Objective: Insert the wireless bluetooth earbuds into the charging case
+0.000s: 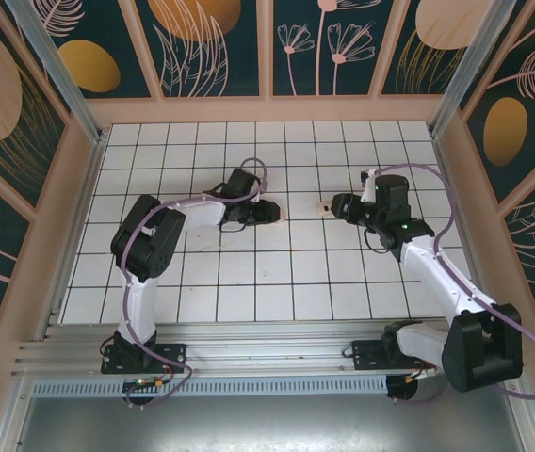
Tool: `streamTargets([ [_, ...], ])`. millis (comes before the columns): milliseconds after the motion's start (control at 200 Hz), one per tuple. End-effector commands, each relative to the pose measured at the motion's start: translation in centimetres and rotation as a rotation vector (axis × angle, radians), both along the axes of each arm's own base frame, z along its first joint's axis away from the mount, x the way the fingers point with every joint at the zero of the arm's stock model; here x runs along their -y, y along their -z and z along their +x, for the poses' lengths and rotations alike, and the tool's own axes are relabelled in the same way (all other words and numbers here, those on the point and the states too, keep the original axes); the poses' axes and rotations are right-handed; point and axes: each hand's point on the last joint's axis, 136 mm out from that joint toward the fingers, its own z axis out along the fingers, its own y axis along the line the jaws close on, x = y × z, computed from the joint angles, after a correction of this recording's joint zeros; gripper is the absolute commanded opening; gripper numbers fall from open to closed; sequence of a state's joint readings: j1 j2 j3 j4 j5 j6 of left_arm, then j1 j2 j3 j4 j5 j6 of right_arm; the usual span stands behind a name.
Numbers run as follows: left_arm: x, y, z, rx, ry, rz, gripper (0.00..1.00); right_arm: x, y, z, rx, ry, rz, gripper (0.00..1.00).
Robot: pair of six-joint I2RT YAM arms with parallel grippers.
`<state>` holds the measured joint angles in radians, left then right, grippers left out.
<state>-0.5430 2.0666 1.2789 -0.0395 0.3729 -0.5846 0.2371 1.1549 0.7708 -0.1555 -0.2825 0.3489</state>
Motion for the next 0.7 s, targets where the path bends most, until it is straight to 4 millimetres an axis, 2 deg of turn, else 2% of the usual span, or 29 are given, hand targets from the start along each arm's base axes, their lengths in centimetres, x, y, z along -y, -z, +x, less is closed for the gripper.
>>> streamTargets([
  [0, -3.6, -2.3, 0.9, 0.052, -0.057, 0.069, 0.47, 1.6, -0.3, -0.1, 0.031, 0.046, -0.040, 0.48],
  [155, -8.4, -5.2, 1.2, 0.126, -0.148, 0.136, 0.54, 2.7, -1.6, 0.4, 0.121, 0.081, -0.053, 0.58],
  [180, -9.4, -5.5, 1.3, 0.139, -0.168, 0.155, 0.55, 2.9, -1.7, 0.5, 0.135, 0.091, -0.061, 0.69],
  [190, -9.8, -5.8, 1.3, 0.147, -0.177, 0.162, 0.55, 3.0, -1.8, 0.6, 0.143, 0.094, -0.065, 0.78],
  [195, -9.9, -5.9, 1.3, 0.152, -0.180, 0.165, 0.55, 3.1, -1.8, 0.6, 0.146, 0.096, -0.067, 0.88],
  [200, -10.2, -6.0, 1.3, 0.155, -0.185, 0.168, 0.55, 3.2, -1.8, 0.6, 0.150, 0.097, -0.069, 0.93],
  [215, -10.8, -6.3, 1.3, 0.165, -0.199, 0.176, 0.55, 3.4, -1.8, 0.7, 0.159, 0.104, -0.076, 0.98],
  [260, -12.6, -6.6, 1.3, 0.187, -0.240, 0.208, 0.57, 4.2, -1.8, 1.0, 0.185, 0.132, -0.094, 0.99],
  [280, -13.5, -8.1, 1.4, 0.225, -0.265, 0.208, 0.59, 4.5, -1.7, 1.2, 0.195, 0.144, -0.102, 0.99],
  [340, -16.1, -9.6, 1.5, 0.287, -0.333, 0.240, 0.69, 5.9, -1.3, 1.6, 0.229, 0.189, -0.135, 0.99],
  [365, -17.3, -10.3, 1.5, 0.315, -0.369, 0.258, 0.79, 6.6, -1.0, 1.8, 0.242, 0.221, -0.152, 0.99],
  [380, -18.0, -10.7, 1.6, 0.331, -0.392, 0.269, 0.94, 7.1, -0.9, 1.9, 0.251, 0.241, -0.160, 0.99],
  [395, -18.8, -11.1, 1.5, 0.348, -0.417, 0.282, 0.98, 7.4, -0.7, 2.0, 0.260, 0.258, -0.169, 0.99],
  [430, -20.2, -12.6, 1.7, 0.401, -0.474, 0.303, 0.99, 8.2, -0.3, 2.1, 0.284, 0.289, -0.188, 0.99],
  [450, -21.1, -12.5, 1.2, 0.414, -0.500, 0.325, 0.99, 8.6, -0.1, 2.1, 0.301, 0.303, -0.194, 0.99],
  [505, -23.2, -14.2, 0.9, 0.500, -0.581, 0.370, 0.99, 9.6, 0.3, 2.2, 0.349, 0.343, -0.216, 0.99],
  [581, -26.6, -15.5, -0.2, 0.589, -0.723, 0.462, 0.99, 10.4, 0.6, 2.0, 0.415, 0.359, -0.234, 0.99],
  [696, -31.0, -15.9, -2.4, 0.688, -0.891, 0.572, 0.99, 12.1, 1.4, 1.8, 0.466, 0.407, -0.270, 0.99],
])
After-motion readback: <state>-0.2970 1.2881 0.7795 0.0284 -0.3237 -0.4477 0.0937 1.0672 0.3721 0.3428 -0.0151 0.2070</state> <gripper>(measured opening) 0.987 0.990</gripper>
